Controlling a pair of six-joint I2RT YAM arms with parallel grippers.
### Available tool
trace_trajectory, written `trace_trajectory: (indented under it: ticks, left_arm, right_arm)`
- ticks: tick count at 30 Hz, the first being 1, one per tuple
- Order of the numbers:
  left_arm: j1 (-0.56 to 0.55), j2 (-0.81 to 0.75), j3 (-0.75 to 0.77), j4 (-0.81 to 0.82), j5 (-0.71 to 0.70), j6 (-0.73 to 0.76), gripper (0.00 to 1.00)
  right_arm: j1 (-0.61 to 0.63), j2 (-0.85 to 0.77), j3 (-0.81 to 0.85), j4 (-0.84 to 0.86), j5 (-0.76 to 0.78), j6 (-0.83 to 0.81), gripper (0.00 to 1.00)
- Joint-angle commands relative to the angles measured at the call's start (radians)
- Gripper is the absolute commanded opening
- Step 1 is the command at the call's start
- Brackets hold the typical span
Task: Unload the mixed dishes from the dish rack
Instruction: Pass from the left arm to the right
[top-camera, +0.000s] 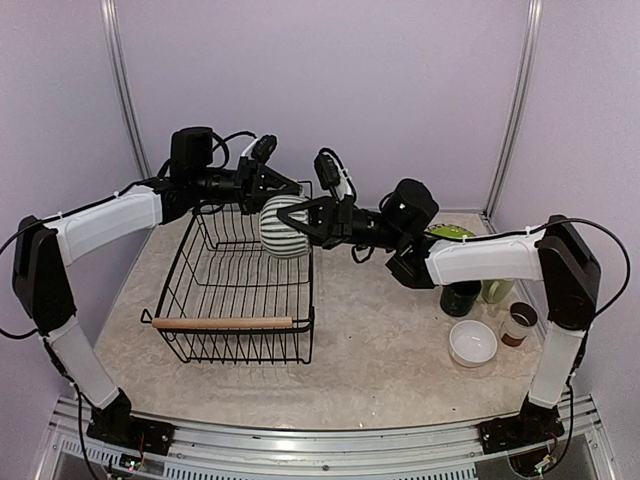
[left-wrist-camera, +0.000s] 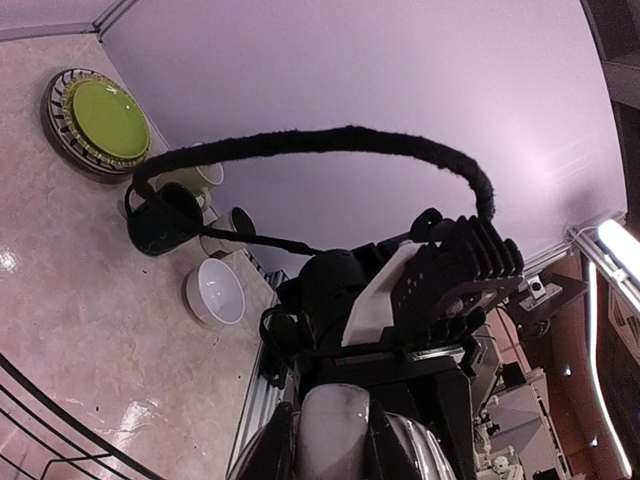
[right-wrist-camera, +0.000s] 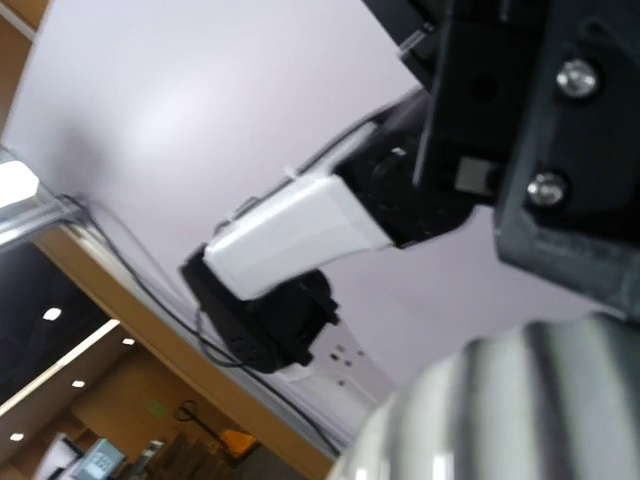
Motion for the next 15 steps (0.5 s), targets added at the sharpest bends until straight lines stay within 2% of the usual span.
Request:
trace_trajectory:
  ticks: [1, 3, 4, 5, 9, 12, 15]
  left_arm:
    - [0.029, -0.043, 0.049, -0.304, -0.155, 0.067, 0.30]
    - [0.038, -0.064, 0.054, -0.333, -0.169, 0.096, 0.49]
    - [0.042, -0.074, 0.063, -0.344, -0.176, 0.102, 0.63]
    - [0.047, -0.079, 0.068, -0.353, -0.181, 0.107, 0.72]
    - [0.062, -0.100, 0.086, -0.387, -0.207, 0.127, 0.98]
    - [0.069, -0.123, 0.088, -0.421, -0.243, 0.152, 0.99]
    - [0.085, -0.159, 0.090, -0.483, -0.330, 0.182, 0.99]
  right_arm:
    - [-0.024, -0.090, 0.021, -0.261, 0.051, -0.303, 0.00]
    - [-0.032, -0.114, 0.014, -0.286, 0.054, -0.318, 0.00]
    - [-0.036, -0.125, 0.010, -0.288, 0.054, -0.318, 0.00]
    - [-0.038, -0.135, 0.005, -0.295, 0.056, -0.319, 0.00]
    - [-0.043, -0.198, -0.029, -0.359, 0.077, -0.364, 0.00]
    - [-0.056, -0.270, -0.081, -0.444, 0.120, -0.419, 0.00]
    - [-0.069, -0.364, -0.102, -0.634, 0.210, -0.536, 0.00]
